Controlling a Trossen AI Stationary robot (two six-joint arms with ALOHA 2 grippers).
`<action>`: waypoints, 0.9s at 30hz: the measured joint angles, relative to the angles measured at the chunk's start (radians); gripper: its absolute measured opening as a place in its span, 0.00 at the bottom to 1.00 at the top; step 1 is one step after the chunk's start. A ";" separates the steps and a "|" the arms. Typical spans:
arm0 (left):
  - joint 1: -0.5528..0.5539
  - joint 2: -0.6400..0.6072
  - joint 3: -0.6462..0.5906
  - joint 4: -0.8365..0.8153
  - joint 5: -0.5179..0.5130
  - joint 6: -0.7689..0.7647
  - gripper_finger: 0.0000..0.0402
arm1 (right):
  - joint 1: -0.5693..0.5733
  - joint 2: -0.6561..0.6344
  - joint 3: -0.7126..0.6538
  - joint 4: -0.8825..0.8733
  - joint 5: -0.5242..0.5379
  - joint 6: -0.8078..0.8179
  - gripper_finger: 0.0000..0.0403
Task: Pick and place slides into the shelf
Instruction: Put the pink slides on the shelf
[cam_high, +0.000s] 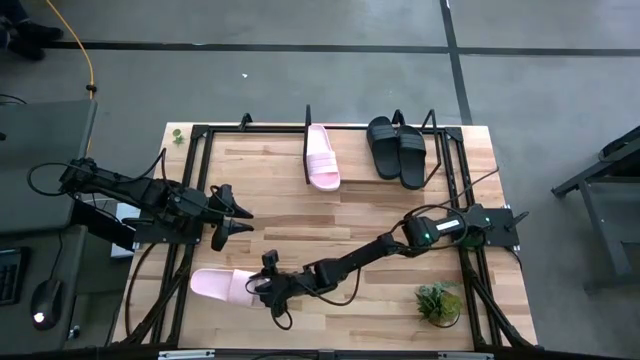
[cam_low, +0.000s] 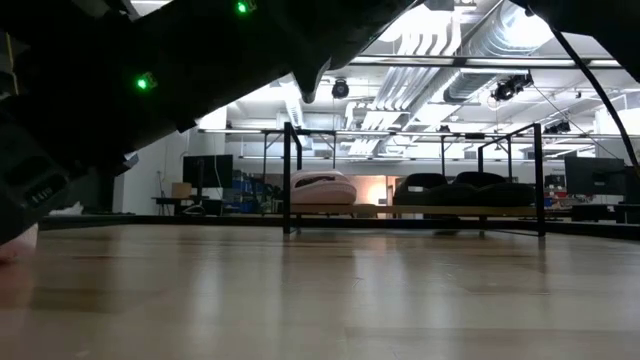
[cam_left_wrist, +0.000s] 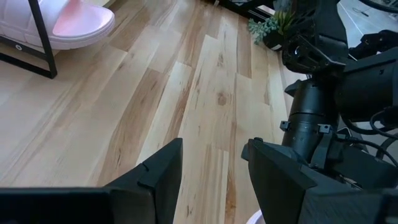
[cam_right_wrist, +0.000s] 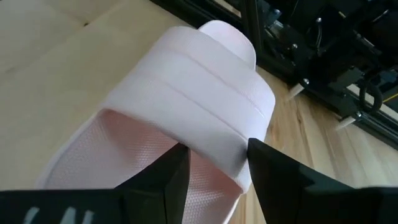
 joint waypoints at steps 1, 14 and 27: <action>0.000 0.000 0.000 0.000 0.000 0.000 0.42 | 0.000 0.000 0.000 0.000 0.000 0.003 0.38; 0.000 0.000 0.000 0.000 0.000 0.000 0.42 | -0.007 0.000 0.000 0.002 -0.050 0.060 0.12; 0.000 0.000 0.000 0.000 0.000 0.000 0.42 | -0.007 0.000 0.000 -0.024 -0.039 0.064 0.01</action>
